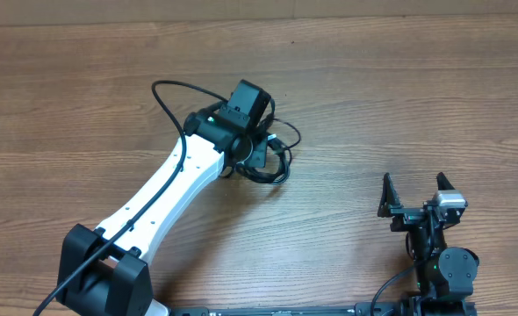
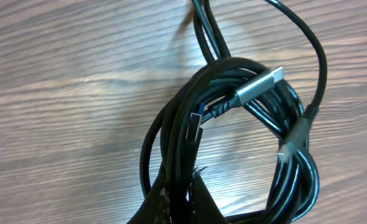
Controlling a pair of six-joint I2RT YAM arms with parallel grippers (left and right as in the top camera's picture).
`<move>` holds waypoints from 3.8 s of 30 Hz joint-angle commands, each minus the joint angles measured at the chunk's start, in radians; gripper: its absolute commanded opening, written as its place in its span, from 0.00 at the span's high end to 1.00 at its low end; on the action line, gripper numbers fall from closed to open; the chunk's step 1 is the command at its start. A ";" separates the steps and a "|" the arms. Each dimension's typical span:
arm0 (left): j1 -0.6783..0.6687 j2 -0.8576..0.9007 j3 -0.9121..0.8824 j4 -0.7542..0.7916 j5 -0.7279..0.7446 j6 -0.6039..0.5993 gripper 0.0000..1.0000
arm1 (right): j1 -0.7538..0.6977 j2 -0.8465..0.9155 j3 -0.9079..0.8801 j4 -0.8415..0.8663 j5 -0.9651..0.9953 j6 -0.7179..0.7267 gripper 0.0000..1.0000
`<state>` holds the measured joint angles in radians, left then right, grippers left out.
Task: Untangle cables
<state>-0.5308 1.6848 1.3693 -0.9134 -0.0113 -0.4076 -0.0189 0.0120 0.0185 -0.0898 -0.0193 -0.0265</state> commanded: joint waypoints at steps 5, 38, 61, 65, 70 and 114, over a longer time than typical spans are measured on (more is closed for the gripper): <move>-0.006 0.000 0.037 -0.002 0.131 0.002 0.96 | -0.003 -0.009 -0.011 0.006 0.003 -0.005 0.00; -0.006 0.004 -0.048 -0.024 0.059 -0.398 0.96 | -0.003 -0.009 -0.011 0.006 0.003 -0.005 0.00; -0.008 0.004 -0.196 -0.058 0.056 -0.906 0.94 | -0.003 -0.009 -0.011 0.006 0.003 -0.005 0.00; -0.008 0.004 -0.196 -0.058 0.055 -0.904 0.88 | -0.003 -0.009 -0.011 0.006 0.003 -0.005 0.00; -0.003 0.004 -0.196 -0.041 0.049 -0.734 0.53 | -0.003 -0.009 -0.011 0.006 0.003 -0.005 0.00; -0.114 0.165 -0.197 0.196 0.261 -0.274 0.57 | -0.003 -0.009 -0.011 0.006 0.003 -0.005 0.00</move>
<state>-0.6407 1.7969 1.1736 -0.7238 0.2699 -0.6006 -0.0189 0.0120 0.0185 -0.0906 -0.0193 -0.0269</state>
